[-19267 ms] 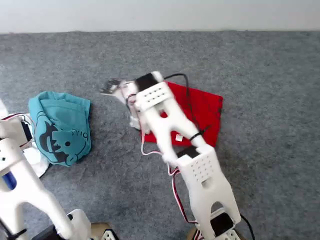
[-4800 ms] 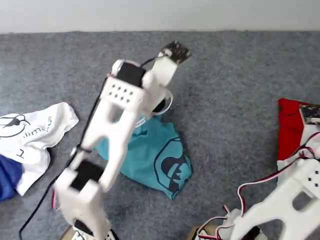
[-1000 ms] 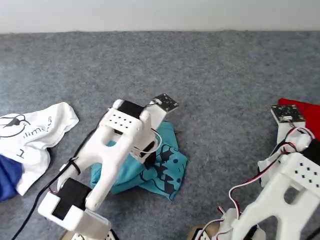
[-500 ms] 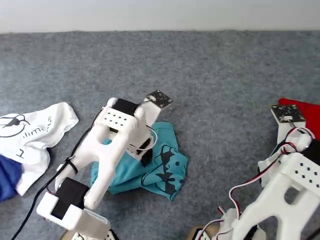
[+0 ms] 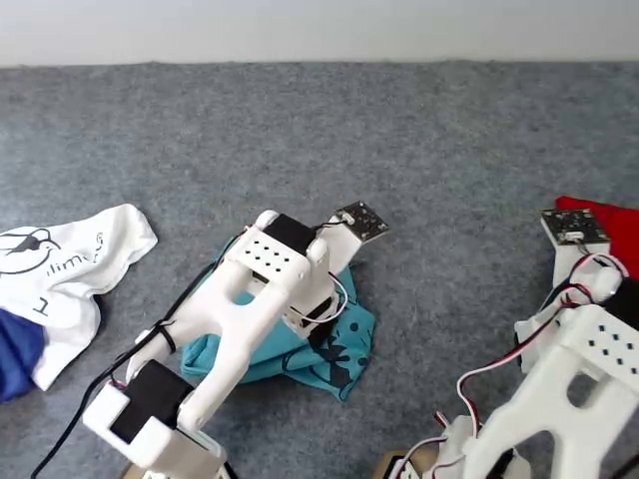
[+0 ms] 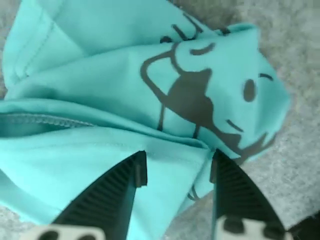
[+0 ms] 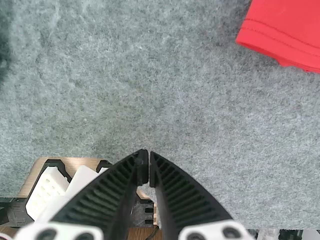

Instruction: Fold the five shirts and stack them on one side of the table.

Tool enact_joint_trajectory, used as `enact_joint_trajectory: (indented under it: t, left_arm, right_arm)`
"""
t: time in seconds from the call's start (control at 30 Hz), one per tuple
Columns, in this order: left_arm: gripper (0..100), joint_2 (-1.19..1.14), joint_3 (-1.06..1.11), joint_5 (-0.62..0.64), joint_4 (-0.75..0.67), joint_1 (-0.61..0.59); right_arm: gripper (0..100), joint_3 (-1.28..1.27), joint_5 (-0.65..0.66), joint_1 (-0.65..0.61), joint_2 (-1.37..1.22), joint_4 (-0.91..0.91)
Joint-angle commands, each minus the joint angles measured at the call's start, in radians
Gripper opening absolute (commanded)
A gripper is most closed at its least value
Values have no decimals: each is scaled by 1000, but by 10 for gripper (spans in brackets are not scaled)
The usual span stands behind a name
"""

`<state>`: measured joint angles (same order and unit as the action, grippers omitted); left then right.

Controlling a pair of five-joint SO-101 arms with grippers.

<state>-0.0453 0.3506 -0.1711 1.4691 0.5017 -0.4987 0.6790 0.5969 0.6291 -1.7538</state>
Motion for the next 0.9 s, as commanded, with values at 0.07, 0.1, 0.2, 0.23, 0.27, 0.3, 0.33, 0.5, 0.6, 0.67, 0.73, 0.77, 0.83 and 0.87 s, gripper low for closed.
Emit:
enact_joint_trajectory:
  t: [0.07,0.1,0.2,0.23,0.27,0.3,0.33,0.5,0.6,0.67,0.73,0.77,0.83,0.87]
  left_arm:
    - [209,6,12,5,-28,-32]
    - [209,6,12,5,-29,-40]
    - [209,6,12,3,-29,-68]
    - [209,6,13,-6,-26,-69]
    - [209,6,13,-17,-23,-68]
    - [209,6,16,-18,-21,-66]
    - [209,6,22,-18,-21,-63]
    - [209,8,65,-18,-21,11]
    - [209,8,91,-17,-29,51]
    - [198,8,93,-15,-29,52]
    - [175,8,88,-17,-31,46]
    - [164,8,88,-17,-40,40]
    - [147,8,94,-17,-61,32]
    - [139,6,96,-17,-64,26]
  right_arm:
    - [9,0,2,-7,15,-39]
    - [9,0,2,-7,15,-39]
    - [9,0,2,-7,15,-39]
    - [9,0,2,-7,15,-39]
    - [9,0,2,-7,15,-39]
    - [9,0,2,-7,15,-39]
    - [9,0,2,-7,15,-39]
    - [9,0,2,-7,15,-38]
    - [9,0,2,-7,15,-38]
    - [9,0,2,-7,15,-38]
    - [9,-2,2,-7,15,-38]
    - [9,-2,2,-7,15,-38]
    - [9,-2,2,-7,15,-38]
    - [9,-2,2,-7,15,-38]
